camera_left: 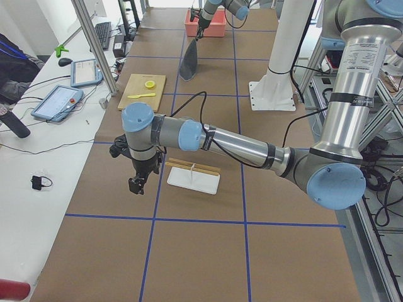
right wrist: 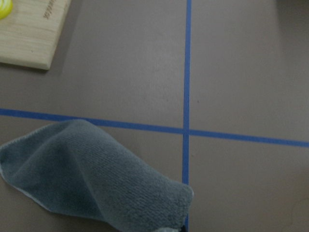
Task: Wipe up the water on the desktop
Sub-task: 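Wipe the cloth across the table with the right gripper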
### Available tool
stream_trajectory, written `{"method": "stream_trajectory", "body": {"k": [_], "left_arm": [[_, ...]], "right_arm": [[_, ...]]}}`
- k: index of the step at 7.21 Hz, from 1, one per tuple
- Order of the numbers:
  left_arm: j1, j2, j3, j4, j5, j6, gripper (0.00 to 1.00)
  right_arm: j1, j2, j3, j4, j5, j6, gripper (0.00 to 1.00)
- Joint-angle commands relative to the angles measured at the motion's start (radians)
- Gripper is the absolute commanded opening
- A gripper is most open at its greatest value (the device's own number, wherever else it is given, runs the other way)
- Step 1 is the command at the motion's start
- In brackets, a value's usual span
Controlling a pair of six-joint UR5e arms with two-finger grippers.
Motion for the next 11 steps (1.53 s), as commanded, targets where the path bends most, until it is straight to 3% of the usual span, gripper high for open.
{"method": "stream_trajectory", "body": {"k": [1,2,5,6,7,9,10,11], "left_arm": [[-0.003,-0.004,0.036,-0.003,-0.001,-0.08,0.98],[-0.003,-0.004,0.036,-0.003,-0.003,-0.08,0.98],[-0.003,-0.004,0.036,-0.003,-0.003,-0.082,0.98],[-0.003,-0.003,0.036,-0.003,-0.003,-0.082,0.98],[-0.003,-0.003,0.036,-0.003,-0.003,-0.082,0.98],[-0.003,-0.001,0.036,-0.003,-0.003,-0.084,0.98],[-0.003,0.002,0.036,-0.003,-0.004,-0.084,0.98],[-0.003,0.003,0.036,-0.001,-0.006,-0.084,0.98]], "right_arm": [[-0.101,0.002,-0.021,-0.049,0.012,0.189,0.0],[-0.15,0.023,-0.024,-0.047,0.006,0.262,0.0],[-0.198,0.325,-0.252,-0.029,-0.058,0.544,0.0],[-0.207,0.376,-0.338,0.085,-0.086,0.619,0.0],[-0.212,0.425,-0.421,0.208,-0.135,0.703,0.0],[-0.246,0.634,-0.574,0.22,-0.235,0.93,0.0],[-0.291,0.71,-0.621,0.22,-0.332,1.033,0.0],[-0.301,0.715,-0.607,0.215,-0.382,1.081,0.0]]}}
